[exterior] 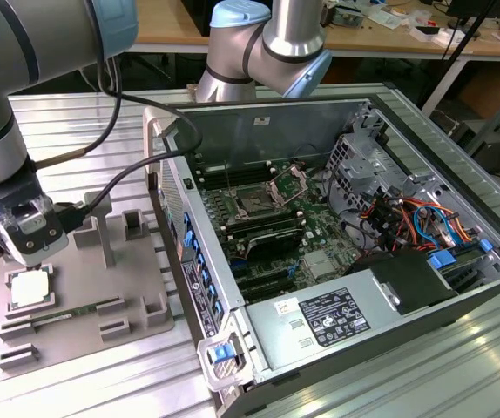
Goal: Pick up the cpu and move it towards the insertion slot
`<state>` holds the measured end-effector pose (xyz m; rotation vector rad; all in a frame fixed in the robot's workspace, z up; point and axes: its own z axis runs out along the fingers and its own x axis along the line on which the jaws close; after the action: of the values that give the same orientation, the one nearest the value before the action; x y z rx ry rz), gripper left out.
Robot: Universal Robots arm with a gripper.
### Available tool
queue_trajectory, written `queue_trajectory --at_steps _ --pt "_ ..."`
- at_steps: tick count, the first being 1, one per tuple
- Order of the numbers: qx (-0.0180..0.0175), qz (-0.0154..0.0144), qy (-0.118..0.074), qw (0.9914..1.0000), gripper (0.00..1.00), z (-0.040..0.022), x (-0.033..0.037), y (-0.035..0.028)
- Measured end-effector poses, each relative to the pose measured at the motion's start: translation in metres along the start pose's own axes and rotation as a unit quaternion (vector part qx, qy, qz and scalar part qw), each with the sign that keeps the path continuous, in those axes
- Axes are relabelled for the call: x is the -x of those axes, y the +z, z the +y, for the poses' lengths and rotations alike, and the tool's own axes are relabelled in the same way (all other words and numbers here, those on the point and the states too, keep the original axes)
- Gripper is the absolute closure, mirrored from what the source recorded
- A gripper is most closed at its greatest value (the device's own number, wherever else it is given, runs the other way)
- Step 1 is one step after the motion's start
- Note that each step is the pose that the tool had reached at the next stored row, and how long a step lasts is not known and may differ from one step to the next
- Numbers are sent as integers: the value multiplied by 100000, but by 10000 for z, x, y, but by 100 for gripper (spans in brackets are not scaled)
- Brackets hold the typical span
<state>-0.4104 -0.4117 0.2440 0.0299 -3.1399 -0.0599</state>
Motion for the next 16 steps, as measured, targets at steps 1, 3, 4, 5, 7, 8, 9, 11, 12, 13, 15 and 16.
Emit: queue_trajectory --at_steps 1,3,4,5,7,8,9,11,12,13,15,16 --pt "1 -2 0 100000 89 -1 0 2" --pt "1 1 -2 100000 89 -1 0 6" --pt "1 -3 2 100000 89 -1 0 8" --pt "3 -5 1 100000 89 -2 0 10" --pt "4 -1 -3 100000 89 -3 0 13" --pt "4 -1 -1 100000 89 -4 0 15" --pt "4 -3 -2 100000 89 -4 0 19" --pt "5 -5 -4 100000 89 -7 -2 28" --pt "4 -6 -9 100000 89 -7 -2 31" --pt "9 -13 -8 100000 89 -8 -4 34" --pt "2 -5 -3 100000 89 -12 -12 38" --pt "6 -7 -6 100000 89 -14 -15 40"
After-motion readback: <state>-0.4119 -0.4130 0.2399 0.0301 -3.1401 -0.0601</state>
